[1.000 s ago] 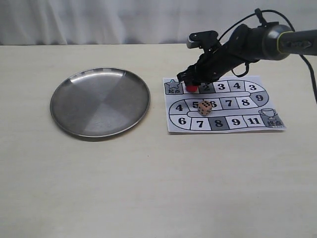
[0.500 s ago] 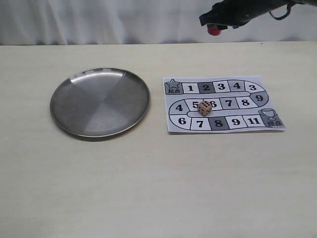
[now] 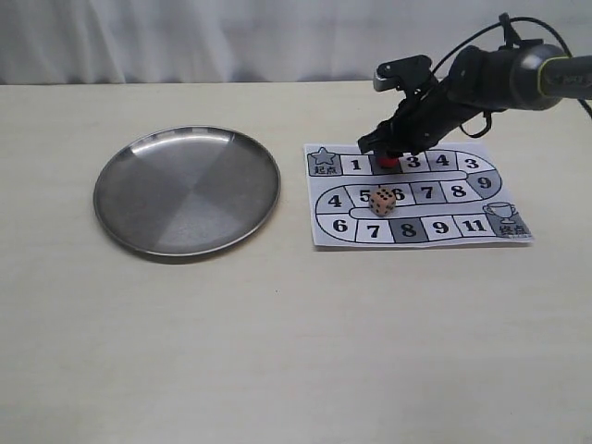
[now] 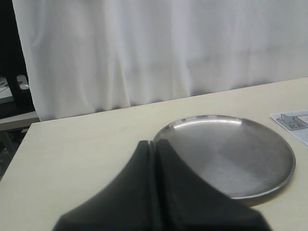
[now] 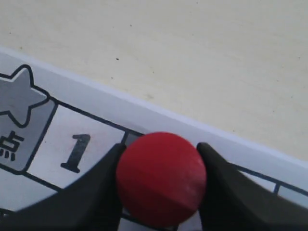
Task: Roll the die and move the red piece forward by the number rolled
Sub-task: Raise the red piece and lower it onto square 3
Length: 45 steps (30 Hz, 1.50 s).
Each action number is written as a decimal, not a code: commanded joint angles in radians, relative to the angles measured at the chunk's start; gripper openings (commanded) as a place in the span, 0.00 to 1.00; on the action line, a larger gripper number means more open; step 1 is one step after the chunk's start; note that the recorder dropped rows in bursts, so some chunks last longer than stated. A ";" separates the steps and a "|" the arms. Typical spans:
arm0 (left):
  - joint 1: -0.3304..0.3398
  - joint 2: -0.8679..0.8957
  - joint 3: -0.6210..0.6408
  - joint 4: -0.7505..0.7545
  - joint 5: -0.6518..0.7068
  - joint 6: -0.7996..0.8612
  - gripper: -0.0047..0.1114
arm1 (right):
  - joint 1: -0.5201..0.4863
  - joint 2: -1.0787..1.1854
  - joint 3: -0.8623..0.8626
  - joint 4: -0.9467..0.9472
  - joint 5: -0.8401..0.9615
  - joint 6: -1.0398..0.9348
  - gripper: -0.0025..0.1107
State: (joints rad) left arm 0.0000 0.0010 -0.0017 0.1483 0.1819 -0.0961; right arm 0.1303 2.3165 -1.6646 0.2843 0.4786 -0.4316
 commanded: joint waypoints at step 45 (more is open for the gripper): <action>-0.001 -0.001 0.002 -0.004 -0.009 -0.002 0.04 | -0.073 -0.022 0.066 -0.034 0.030 0.085 0.06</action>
State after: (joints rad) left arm 0.0000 0.0010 -0.0017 0.1483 0.1819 -0.0961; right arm 0.0613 2.2791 -1.6033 0.2435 0.4968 -0.3506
